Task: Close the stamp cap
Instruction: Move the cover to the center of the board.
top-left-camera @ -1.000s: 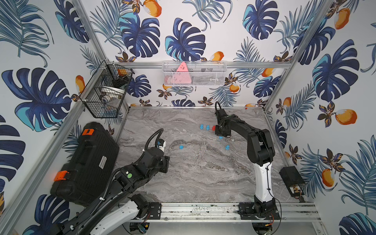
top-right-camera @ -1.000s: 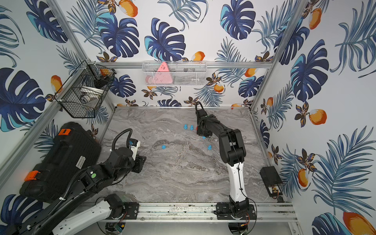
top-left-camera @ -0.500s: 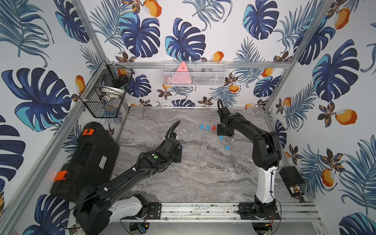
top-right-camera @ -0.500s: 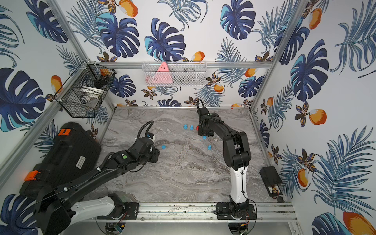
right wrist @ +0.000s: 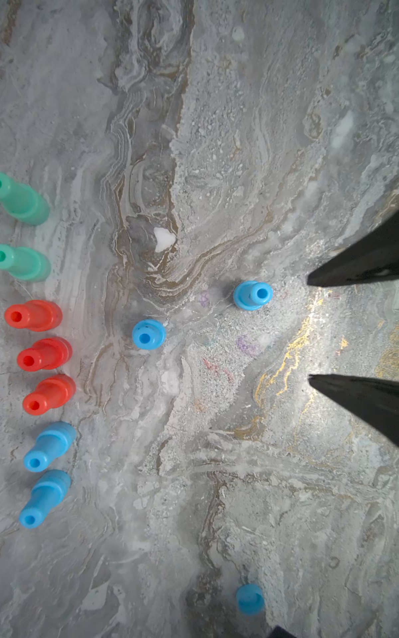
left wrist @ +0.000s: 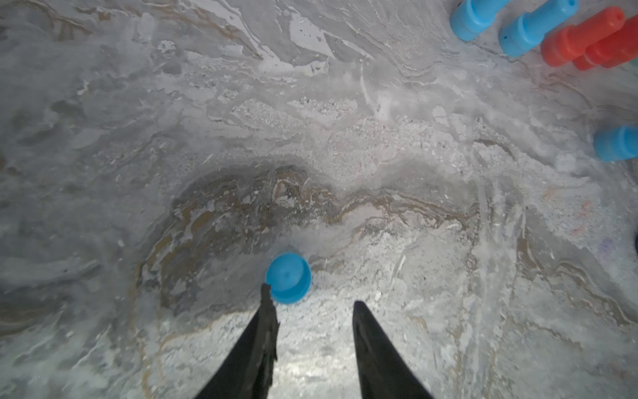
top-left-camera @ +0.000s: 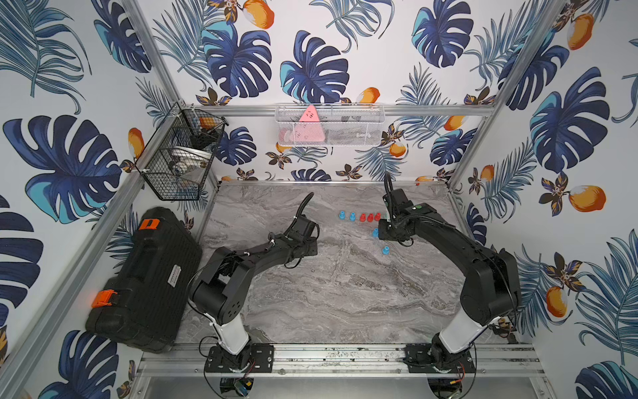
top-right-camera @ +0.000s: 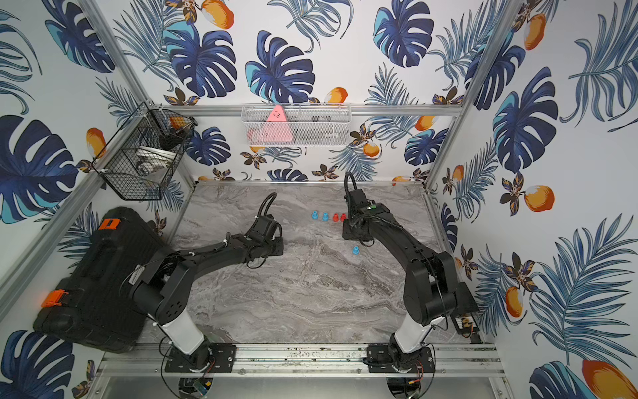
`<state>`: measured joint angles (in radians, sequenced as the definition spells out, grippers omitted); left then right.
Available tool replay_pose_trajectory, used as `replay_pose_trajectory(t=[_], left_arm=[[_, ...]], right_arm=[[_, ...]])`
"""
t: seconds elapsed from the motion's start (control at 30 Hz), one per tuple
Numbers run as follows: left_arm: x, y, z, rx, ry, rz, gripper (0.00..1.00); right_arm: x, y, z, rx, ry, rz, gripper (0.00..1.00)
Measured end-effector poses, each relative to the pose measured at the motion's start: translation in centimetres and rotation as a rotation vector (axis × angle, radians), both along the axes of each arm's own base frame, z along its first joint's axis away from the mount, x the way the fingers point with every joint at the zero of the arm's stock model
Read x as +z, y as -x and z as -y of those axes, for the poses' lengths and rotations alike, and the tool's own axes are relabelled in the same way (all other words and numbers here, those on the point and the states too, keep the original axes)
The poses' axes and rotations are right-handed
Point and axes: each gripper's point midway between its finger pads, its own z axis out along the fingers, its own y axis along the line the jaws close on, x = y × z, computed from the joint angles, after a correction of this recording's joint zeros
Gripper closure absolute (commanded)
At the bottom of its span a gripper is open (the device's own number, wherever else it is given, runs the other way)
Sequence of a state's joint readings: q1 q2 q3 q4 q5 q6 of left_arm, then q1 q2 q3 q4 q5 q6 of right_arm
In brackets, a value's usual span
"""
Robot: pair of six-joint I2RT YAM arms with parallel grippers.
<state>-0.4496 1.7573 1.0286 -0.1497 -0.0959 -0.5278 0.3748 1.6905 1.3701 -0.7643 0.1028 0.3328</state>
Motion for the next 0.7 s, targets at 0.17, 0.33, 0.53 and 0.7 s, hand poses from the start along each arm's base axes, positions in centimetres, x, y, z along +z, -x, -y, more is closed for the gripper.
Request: replay_pose_trajectory(t=[0.17,0.33,0.53,0.7], left_arm=[[-1.3,-0.9,0.6,-0.006,0.005,-0.015,0.59],[-2.6,-1.2,0.7,-0.006,-0.004,-0.032,0.59],[-2.9,-2.2,0.9,0.000,-0.009,0.003,0.60],[-3.0,-1.4,2.6,-0.034,-0.015,0.024,0.60]], right_arm=[[-0.2,0.4,-0.1,0.005,-0.011,-0.004,0.56],[0.1,0.8,-0.1,0.009,-0.024,0.003,0.57],[1.1,1.3,-0.1,0.014,-0.042,0.024,0.57],[2.1,1.6,0.0,0.014,-0.052,0.050,0.57]])
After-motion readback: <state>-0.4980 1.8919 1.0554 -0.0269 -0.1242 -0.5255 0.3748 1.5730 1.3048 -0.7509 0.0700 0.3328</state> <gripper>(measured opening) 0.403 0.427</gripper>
